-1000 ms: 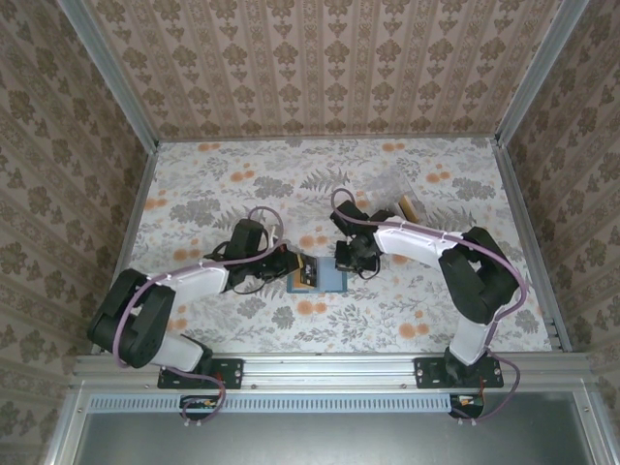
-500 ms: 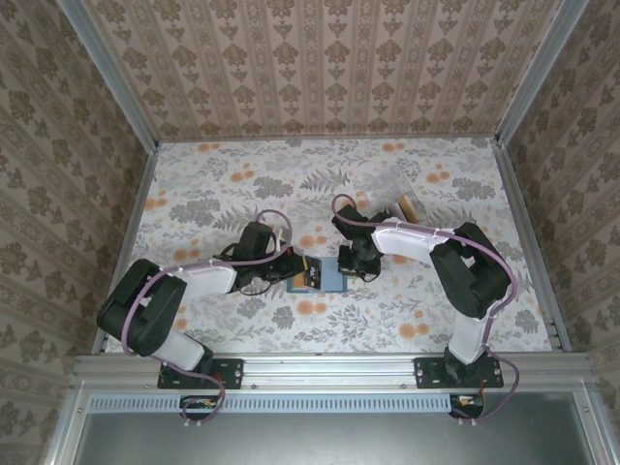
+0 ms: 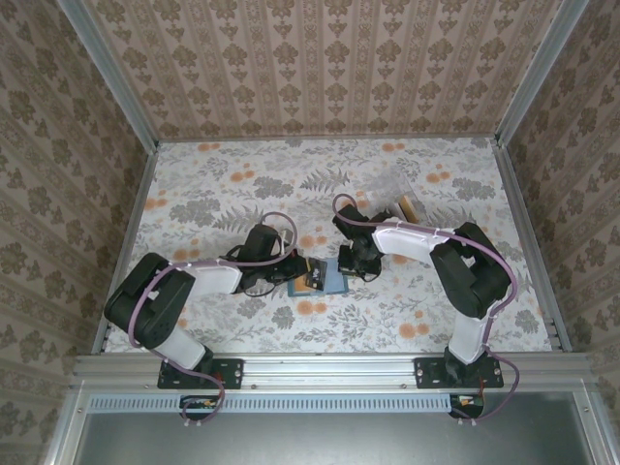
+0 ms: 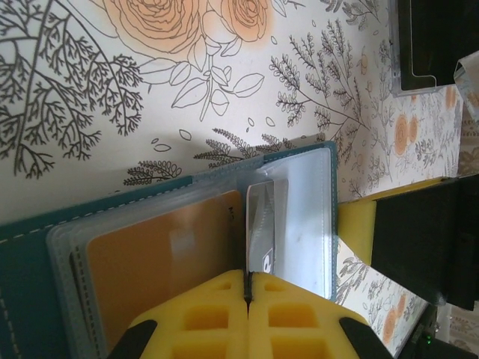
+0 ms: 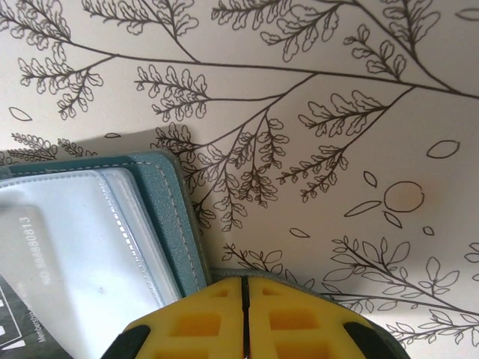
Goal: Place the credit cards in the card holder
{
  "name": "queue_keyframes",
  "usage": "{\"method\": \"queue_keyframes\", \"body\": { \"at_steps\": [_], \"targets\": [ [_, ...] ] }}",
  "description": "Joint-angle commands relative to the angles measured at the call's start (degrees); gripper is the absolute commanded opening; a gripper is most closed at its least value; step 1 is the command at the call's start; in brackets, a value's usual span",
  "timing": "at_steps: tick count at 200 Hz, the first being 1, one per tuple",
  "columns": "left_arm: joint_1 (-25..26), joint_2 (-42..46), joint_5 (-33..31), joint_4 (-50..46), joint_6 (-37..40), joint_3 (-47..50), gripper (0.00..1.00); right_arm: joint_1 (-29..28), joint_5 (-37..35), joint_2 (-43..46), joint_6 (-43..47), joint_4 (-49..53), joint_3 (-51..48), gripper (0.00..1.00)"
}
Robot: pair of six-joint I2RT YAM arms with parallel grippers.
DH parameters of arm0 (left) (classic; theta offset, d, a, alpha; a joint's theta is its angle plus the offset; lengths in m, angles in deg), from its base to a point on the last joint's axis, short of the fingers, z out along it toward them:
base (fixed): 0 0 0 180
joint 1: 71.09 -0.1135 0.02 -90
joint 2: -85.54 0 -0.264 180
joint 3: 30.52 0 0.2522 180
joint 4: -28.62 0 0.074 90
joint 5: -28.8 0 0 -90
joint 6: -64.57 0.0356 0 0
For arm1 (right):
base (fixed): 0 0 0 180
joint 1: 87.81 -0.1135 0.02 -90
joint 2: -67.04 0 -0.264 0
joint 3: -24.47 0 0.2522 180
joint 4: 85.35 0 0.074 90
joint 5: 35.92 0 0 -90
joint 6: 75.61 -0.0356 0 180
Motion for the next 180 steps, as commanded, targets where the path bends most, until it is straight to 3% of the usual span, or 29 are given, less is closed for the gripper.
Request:
{"method": "queue_keyframes", "body": {
  "at_steps": [1,70,180],
  "targets": [
    [0.6,-0.8,-2.5,2.3,-2.9,0.7,0.00,-0.5,3.1,-3.4,-1.5,-2.9,-2.6,0.09],
    [0.9,2.8,-8.7,0.8,-5.5,2.9,0.00,-0.5,2.9,-3.5,-1.9,-2.9,-3.0,0.08],
    [4.7,-0.3,-10.1,0.3,-7.2,0.5,0.02,-0.7,6.2,-3.6,-3.6,-6.4,-4.4,0.08]
  ]
}}
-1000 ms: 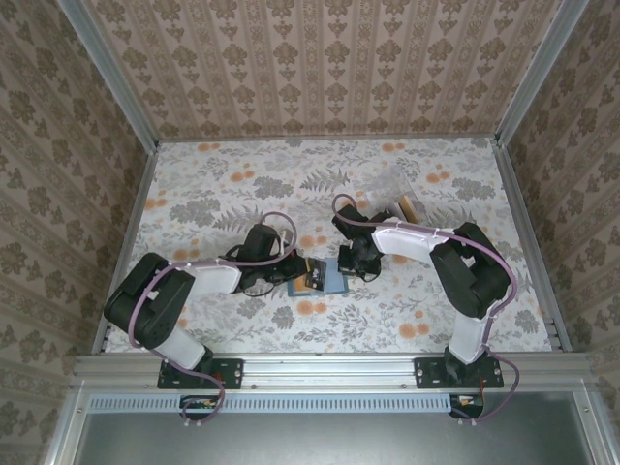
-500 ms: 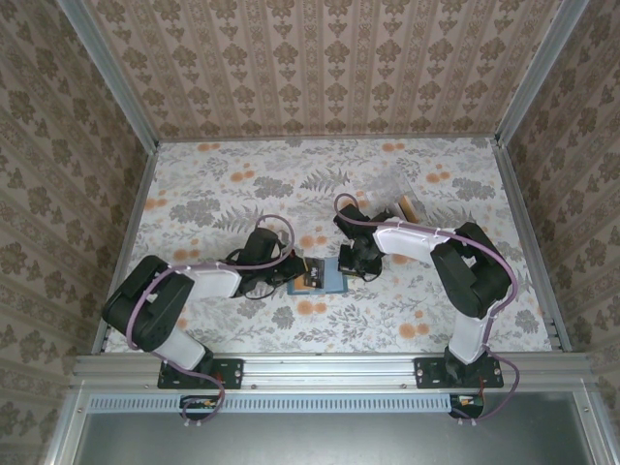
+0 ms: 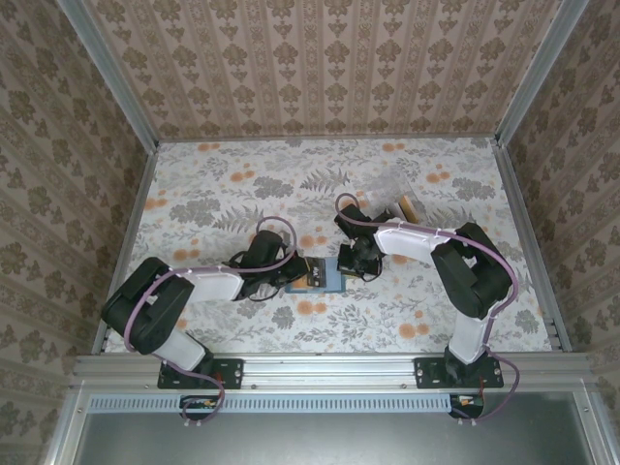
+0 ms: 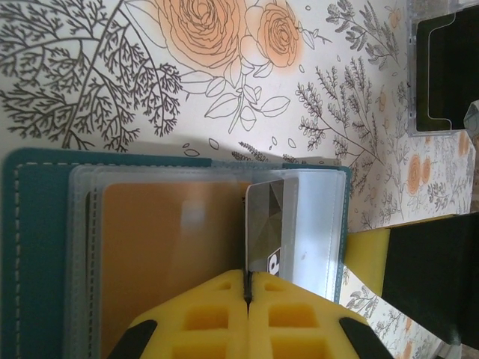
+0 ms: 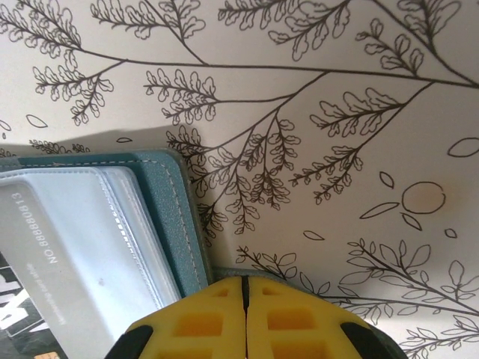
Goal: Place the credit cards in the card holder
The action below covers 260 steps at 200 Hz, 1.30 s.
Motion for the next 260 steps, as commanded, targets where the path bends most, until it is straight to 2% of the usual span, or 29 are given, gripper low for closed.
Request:
{"method": "queue_keyframes", "body": {
  "at_steps": [1,41,121,136,156,208,260],
  "targets": [
    [1.1,-1.7,-0.9,-2.1,-0.1,-1.7,0.03,-1.2,3.9,-4.0,-1.6,-4.0,-3.1,0.08],
    [2.9,-2.5,-1.8,-6.8,2.2,-5.1,0.12,-1.2,4.7,-3.5,-2.3,-4.7,-3.5,0.08],
    [5.1,-7.6,1.2,-8.6,3.8,-10.0,0.24,-1.2,5.3,-3.3,-2.6,-4.8,-3.5,0.08],
    [5.3,-7.4,0.6,-9.4,3.9,-10.1,0.29,-1.2,4.6,-3.3,-2.4,-4.1,-3.3,0.08],
    [5.3,-5.3,-1.6,-12.4,4.6,-10.2,0.34,-1.2,2.7,-3.3,-2.5,-2.7,-3.1,0.08],
    [4.4,3.1,-7.5,-22.0,8.7,-10.1,0.58,-1.0,-0.7,-3.4,-2.2,0.4,-2.2,0.08],
    [-0.5,9.7,-8.3,-27.5,12.6,-9.3,0.68,-1.0,-1.3,-3.7,-1.9,1.0,-1.9,0.08]
  ]
}}
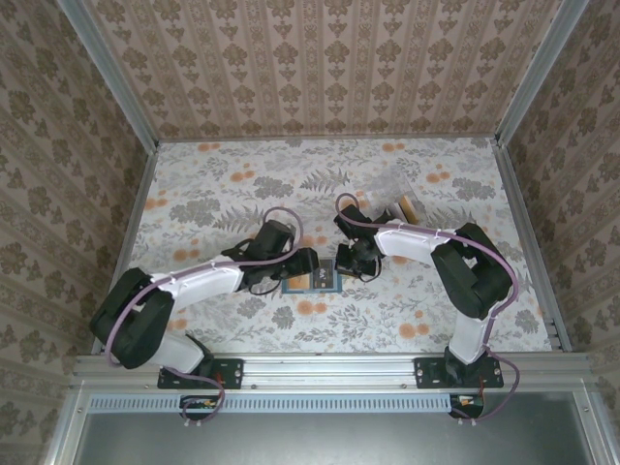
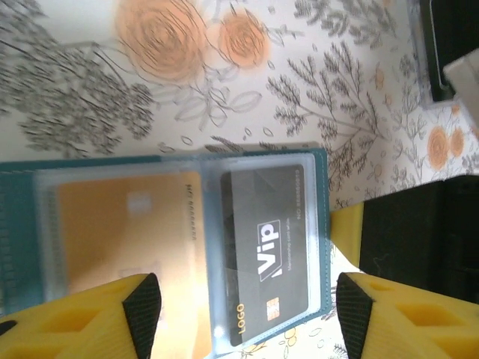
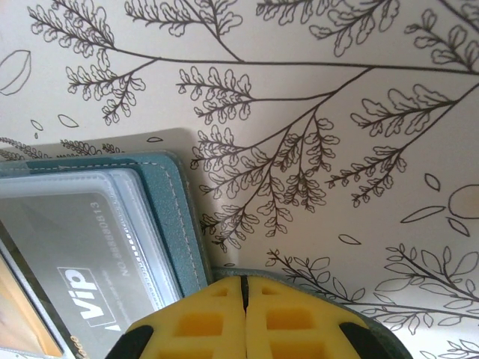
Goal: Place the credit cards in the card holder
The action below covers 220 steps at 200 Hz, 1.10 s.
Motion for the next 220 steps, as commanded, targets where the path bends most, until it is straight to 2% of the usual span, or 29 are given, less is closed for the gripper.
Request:
{"method": "queue_keyframes", "body": {
  "at_steps": [1,45,71,122,220],
  "targets": [
    [-2.7,3.1,-1.5,-4.8,3.4,0.5,0.68,-0.8,-2.6,-4.0,-0.6,3.4,-1.2,0.08],
    [-8.6,5.3,1.3,-4.7,4.2,3.5,0.70,-0.7,-2.4,-4.2,-0.4,3.4,-0.8,0.08],
    [-10.3,4.5,3.1,-4.6,4.0,4.2,0.71,-0.8,-2.2,-4.2,-0.4,3.1,-0.8,0.08],
    [-10.8,1.3,6.0,-0.8,2.5,6.1,0.71,-0.7,-2.0,-4.2,-0.4,3.1,-0.9,0.08],
    [-10.8,-4.5,11.0,5.9,0.5,5.9,0.62,-0.7,-1.4,-4.8,-0.2,2.7,-0.8,0.08]
  ]
}}
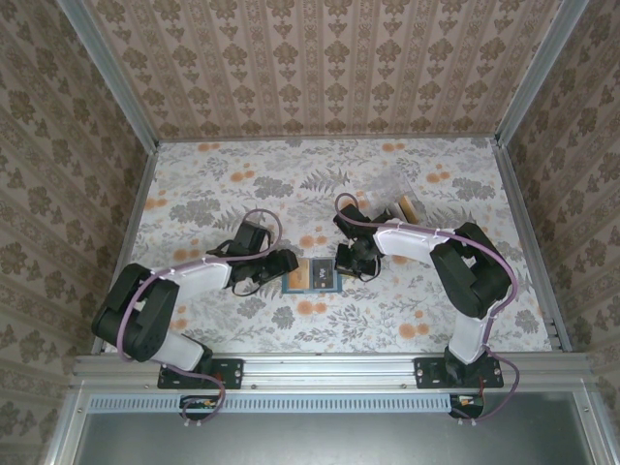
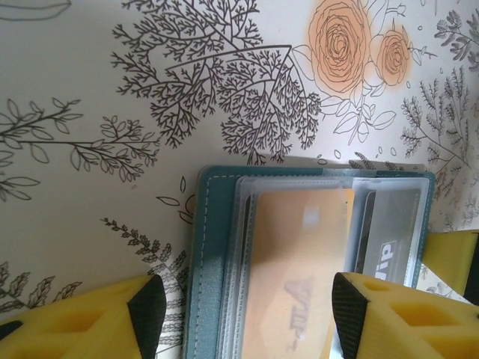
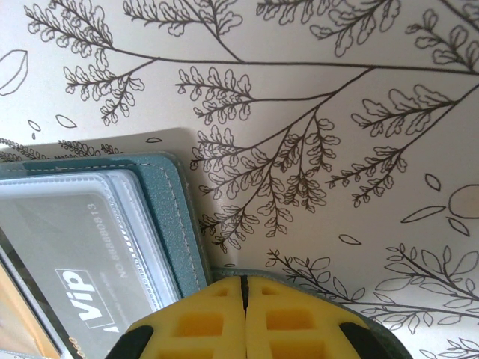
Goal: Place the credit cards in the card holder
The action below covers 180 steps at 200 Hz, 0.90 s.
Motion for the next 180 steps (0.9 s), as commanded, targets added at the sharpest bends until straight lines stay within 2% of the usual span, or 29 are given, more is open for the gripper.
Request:
{"method": "queue_keyframes", "body": {
  "at_steps": [1,27,80,116,149,180],
  "targets": [
    [-0.1,-1.5,2.5,3.1,-1.1,0.4,0.62,-0.7,-1.3,-4.3,-0.3,1.9,-1.5,0.08],
    [-0.1,-0.8,4.0,5.0,-2.0,0.6,0.60,-0.8,-1.1,-4.4,-0.3,1.8,-1.6,0.08],
    [0.0,4.4,6.2,9.2,-5.4,1.0,0.44,-0.8,-1.1,-4.4,-0.4,1.7,-1.7,0.08],
    [2.2,6.2,7.9,11.5,-5.7,-0.7,0.44,-0.7,-0.5,-4.0,-0.7,1.3,-1.5,0.08],
    [7.0,0.8,8.6,13.3,-5.3,-4.9,0.43,-0.5,0.3,-1.9,-1.6,1.1,-1.7,0.08],
    [8.5,-6.5,11.4,22.4,-9.9,-5.5,0.40,0.6,-1.3,2.9,-2.3,1.1,-2.9,0.09]
  ]
}}
